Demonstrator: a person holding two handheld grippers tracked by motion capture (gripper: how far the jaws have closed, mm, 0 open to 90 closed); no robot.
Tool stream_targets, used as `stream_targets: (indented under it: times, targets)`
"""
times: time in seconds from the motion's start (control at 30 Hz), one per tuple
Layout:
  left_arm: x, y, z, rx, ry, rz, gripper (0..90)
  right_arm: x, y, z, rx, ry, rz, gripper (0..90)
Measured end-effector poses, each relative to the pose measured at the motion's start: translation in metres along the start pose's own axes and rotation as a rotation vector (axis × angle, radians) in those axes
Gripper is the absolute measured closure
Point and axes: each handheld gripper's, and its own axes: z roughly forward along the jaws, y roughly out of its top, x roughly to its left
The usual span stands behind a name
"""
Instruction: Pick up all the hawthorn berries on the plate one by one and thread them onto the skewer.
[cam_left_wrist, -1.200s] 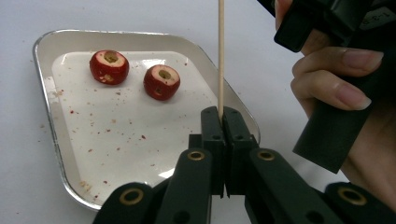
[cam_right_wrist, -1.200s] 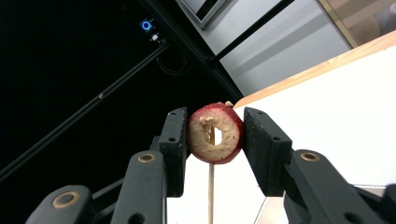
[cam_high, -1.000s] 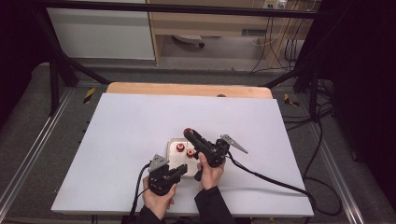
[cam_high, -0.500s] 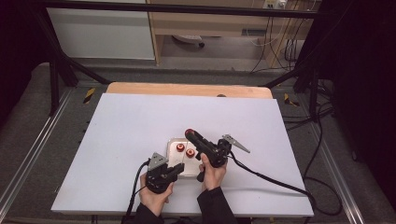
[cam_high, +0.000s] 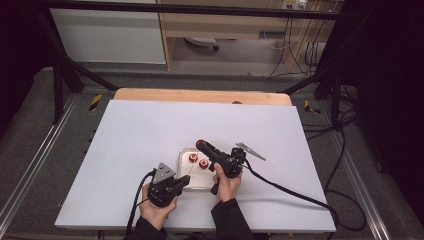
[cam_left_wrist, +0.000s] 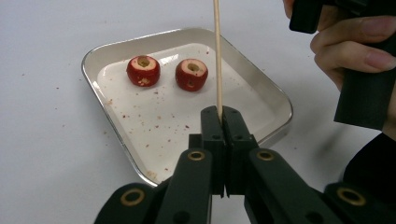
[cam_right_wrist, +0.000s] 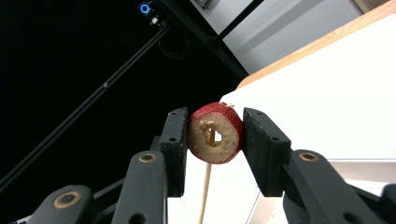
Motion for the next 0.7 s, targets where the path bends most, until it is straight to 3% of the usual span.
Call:
stream_targets:
  times: [0.27,0.33,0.4,0.43,0.5,0.6,0.7]
  targets:
    - [0.002,0.0,-0.006,0.007,-0.005,0.008,89.0,-0.003,-0.002,0.003,0.008,0.014,0.028,62.4]
    - [0.003,0.0,-0.006,0.017,0.01,0.029,89.0,-0.003,-0.002,0.004,0.017,0.015,0.037,62.4]
    - [0.005,0.0,-0.007,0.038,-0.003,0.011,89.1,-0.003,-0.003,0.005,0.017,0.007,0.036,62.4]
    - [0.006,-0.003,-0.008,0.048,0.003,0.021,89.1,-0.004,-0.003,0.004,-0.016,-0.012,0.022,62.5]
    - [0.009,-0.009,-0.01,0.026,-0.014,-0.006,89.1,-0.005,0.004,0.003,-0.047,-0.009,0.042,62.4]
    - [0.014,-0.003,-0.012,0.005,-0.023,-0.027,89.0,-0.003,0.008,0.004,-0.012,-0.014,0.013,62.4]
    - [0.009,0.002,-0.012,0.011,-0.021,0.011,89.0,-0.003,0.004,0.003,0.001,-0.008,-0.003,62.3]
